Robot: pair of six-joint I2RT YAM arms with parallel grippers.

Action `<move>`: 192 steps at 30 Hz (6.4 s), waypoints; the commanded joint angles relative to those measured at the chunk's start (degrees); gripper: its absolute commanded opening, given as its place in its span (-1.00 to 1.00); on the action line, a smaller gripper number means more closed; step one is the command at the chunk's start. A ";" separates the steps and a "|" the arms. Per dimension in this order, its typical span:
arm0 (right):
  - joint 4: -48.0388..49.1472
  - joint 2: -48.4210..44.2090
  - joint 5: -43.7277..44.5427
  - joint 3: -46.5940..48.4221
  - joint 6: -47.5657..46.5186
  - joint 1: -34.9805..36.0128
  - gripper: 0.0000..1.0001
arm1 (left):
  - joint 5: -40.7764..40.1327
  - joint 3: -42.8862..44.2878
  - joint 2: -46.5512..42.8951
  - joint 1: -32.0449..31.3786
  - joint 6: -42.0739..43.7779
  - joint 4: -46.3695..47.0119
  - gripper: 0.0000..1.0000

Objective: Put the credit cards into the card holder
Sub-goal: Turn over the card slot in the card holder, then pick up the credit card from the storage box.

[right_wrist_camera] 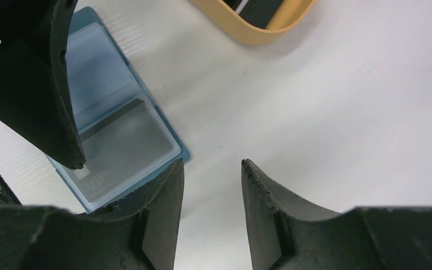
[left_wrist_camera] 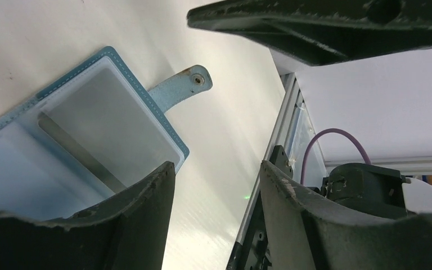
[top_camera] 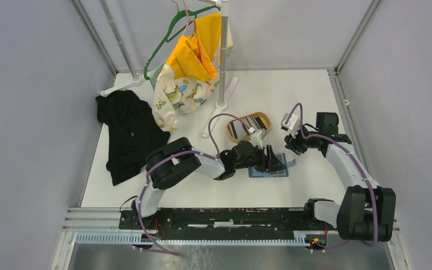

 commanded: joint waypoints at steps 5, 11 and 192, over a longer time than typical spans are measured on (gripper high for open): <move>5.18 -7.34 -6.30 -0.97 1.51 -2.00 0.20 | -6.74 -2.50 -13.66 0.29 14.37 -8.10 0.28; 13.47 -10.10 -16.00 -1.43 6.83 -1.95 0.96 | -27.67 -10.31 -29.49 0.54 29.50 -18.10 0.56; 17.20 44.30 -19.69 32.01 61.68 17.99 -0.11 | -22.19 -21.85 -30.38 17.48 25.80 -7.63 0.60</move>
